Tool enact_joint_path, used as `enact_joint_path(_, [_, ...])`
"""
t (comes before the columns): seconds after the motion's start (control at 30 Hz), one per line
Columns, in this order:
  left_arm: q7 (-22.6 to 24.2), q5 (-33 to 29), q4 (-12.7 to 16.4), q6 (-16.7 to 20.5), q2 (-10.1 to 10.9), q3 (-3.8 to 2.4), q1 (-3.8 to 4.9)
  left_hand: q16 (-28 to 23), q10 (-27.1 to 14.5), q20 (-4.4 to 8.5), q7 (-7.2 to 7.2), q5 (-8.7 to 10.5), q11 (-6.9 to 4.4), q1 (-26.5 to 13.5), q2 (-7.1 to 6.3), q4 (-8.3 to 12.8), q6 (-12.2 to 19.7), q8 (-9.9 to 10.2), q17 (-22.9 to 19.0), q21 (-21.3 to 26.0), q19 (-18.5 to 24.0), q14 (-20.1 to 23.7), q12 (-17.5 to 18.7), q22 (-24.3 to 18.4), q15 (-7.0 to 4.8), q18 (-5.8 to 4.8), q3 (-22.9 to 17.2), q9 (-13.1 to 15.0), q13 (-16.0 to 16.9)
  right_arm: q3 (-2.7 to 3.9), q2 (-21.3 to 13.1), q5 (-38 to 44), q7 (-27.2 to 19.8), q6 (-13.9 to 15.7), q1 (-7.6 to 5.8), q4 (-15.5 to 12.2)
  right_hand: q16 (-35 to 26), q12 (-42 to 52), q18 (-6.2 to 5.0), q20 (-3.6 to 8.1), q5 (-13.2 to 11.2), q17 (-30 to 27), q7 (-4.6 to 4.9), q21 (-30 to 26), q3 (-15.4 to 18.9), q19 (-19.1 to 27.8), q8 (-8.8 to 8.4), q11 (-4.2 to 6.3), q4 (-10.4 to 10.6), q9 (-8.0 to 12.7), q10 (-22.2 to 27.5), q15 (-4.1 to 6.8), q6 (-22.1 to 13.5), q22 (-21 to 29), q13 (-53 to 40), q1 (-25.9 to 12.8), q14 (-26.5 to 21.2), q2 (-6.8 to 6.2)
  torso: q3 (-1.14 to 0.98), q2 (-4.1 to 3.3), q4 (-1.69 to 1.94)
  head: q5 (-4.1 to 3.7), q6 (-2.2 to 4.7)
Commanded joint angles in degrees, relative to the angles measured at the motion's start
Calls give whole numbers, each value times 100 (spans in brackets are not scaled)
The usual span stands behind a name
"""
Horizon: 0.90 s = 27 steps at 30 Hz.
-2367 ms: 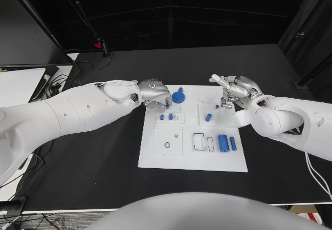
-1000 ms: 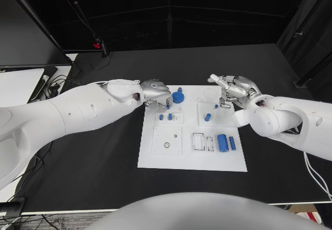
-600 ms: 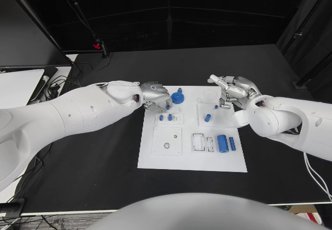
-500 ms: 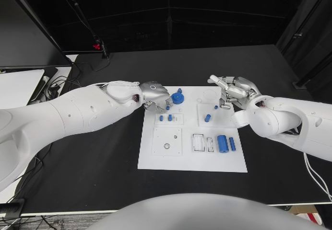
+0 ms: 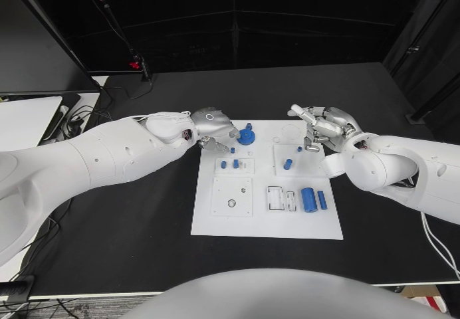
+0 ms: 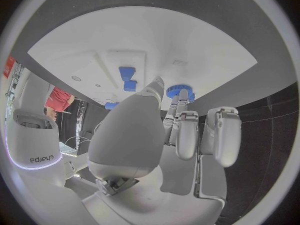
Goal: Assemble the parts on the task board
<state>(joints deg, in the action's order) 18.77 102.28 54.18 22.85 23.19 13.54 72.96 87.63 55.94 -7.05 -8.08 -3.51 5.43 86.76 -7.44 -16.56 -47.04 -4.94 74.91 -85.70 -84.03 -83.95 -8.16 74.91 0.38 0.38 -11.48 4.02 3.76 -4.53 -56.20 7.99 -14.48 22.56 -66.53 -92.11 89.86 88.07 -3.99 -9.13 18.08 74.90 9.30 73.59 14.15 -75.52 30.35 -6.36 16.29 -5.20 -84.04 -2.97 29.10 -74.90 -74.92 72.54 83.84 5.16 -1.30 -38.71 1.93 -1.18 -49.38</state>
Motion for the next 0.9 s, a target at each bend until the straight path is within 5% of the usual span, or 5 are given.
enact_joint_path(0.03, [-261, 18, -16, 472, 74, -4, 14, -46, -61, 2, 5, -15, -8, 109, -6, 8, 81, -55, 650, 55, -107, -248, -54, 1315, 36, 106, -75, -2, 8, 3, 1, 10, -42, -68, -7, -1, 14, 9, -72, -36, 30, 1510, 173, -33, 29, -7, 36, -46, 6, -5, -155, -42, 50, -840, -1170, -13, 616, 58, 0, 1, 2, -16, -5])
enact_joint_path(0.33, [-484, 3, 346, 1006, 664, -4, 66, -1147, 40, 50, 34, -68, -27, 489, -61, -35, 71, -470, -1388, 1215, 914, 718, -252, 861, -41, 402, -451, 54, -10, 11, -229, 256, -60, -14, -21, -146, 14, -288, -78, -82, 40, 1510, 211, -58, 22, 1, 99, -90, -40, 27, 518, -89, 105, -843, -659, 119, 616, 63, -2, 15, 22, -65, -1])
enact_joint_path(0.47, [-396, -507, 719, 1459, 1020, -3, 90, -2135, 637, 10, 11, 9, -76, 216, 118, -8, -450, -785, -2747, 2000, 1473, 1298, -484, 529, 43, 561, -669, 144, 10, 17, -391, 744, 17, -172, -138, -178, 14, -1833, -69, -85, -3, 1510, 190, -11, -45, -60, 253, -68, -130, 24, 2885, -80, 481, -878, 1390, 488, 616, 97, 0, 17, 55, -120, 4])
enact_joint_path(0.67, [276, -2558, 1307, 1994, 1373, -2, 104, -3950, 930, -64, -22, -19, -44, -424, -73, -3, -744, -681, -4325, 4717, 3163, 2153, -298, -717, 111, 984, -1037, 72, -15, 19, -486, 2791, 167, -397, -364, 22, -10, -4646, 1, 102, -248, 1466, 8, 242, -137, -372, 144, 30, 11, 62, 3510, 116, 1361, -971, 4162, 1257, 591, 116, 7, 27, 64, -112, 28])
enact_joint_path(0.9, [1127, -5488, 1871, 2126, 1464, 0, 79, -5308, 467, -400, -228, -1179, 236, -1046, -201, 13, -491, -469, -5005, 6209, 3879, 3271, -95, -1649, 509, 889, -414, 8, 10, 14, -407, 5208, 430, -324, -454, 354, -47, -6164, 144, 118, -880, 1389, 36, 765, -315, -879, -464, 17, 36, 155, 3352, 98, 1848, -1152, 5735, 1927, 581, 129, 9, 27, 65, -132, 85])
